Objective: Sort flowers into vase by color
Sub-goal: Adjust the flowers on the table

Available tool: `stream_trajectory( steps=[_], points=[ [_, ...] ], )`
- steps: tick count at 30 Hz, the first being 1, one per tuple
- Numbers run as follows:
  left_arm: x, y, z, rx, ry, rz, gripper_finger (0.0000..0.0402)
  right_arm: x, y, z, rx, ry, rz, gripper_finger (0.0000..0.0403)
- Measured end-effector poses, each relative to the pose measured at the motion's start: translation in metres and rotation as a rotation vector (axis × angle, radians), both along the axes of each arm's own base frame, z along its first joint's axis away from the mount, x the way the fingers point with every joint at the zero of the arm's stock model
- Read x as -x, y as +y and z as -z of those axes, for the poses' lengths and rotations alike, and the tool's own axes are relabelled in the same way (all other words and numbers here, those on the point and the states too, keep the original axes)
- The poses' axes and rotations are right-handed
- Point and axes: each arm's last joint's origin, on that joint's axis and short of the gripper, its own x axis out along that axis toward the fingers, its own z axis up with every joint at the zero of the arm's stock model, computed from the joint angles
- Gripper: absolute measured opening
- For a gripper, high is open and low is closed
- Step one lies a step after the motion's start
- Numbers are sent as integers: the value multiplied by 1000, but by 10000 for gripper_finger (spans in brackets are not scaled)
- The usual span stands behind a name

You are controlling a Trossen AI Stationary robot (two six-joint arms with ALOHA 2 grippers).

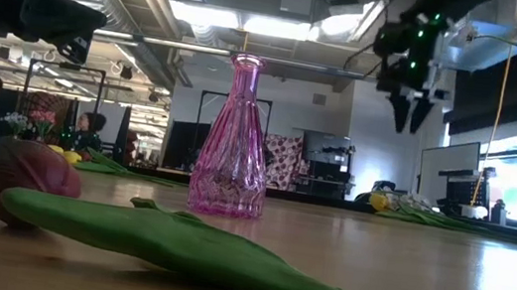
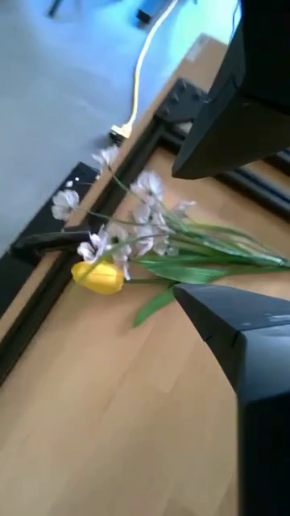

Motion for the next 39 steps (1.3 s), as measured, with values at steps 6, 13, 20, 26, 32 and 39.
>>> stream_trajectory(
  steps=[6, 13, 20, 26, 32, 39],
  points=[
    [0, 0, 0, 0, 0, 0, 0, 3, 3, 51, -78, 46, 27, 225],
    [0, 0, 0, 0, 0, 0, 0, 19, 24, 123, -169, 129, 42, 225],
    [0, 0, 0, 0, 0, 0, 0, 30, 33, 155, -153, 153, 77, 225],
    [0, 0, 0, 0, 0, 0, 0, 21, 45, 164, -226, 76, -17, 225],
    [0, 0, 0, 0, 0, 0, 0, -9, 70, 161, -330, -90, -130, 225],
    [0, 0, 0, 0, 0, 0, 0, -60, 117, 149, -448, -279, -392, 225]
  ],
)
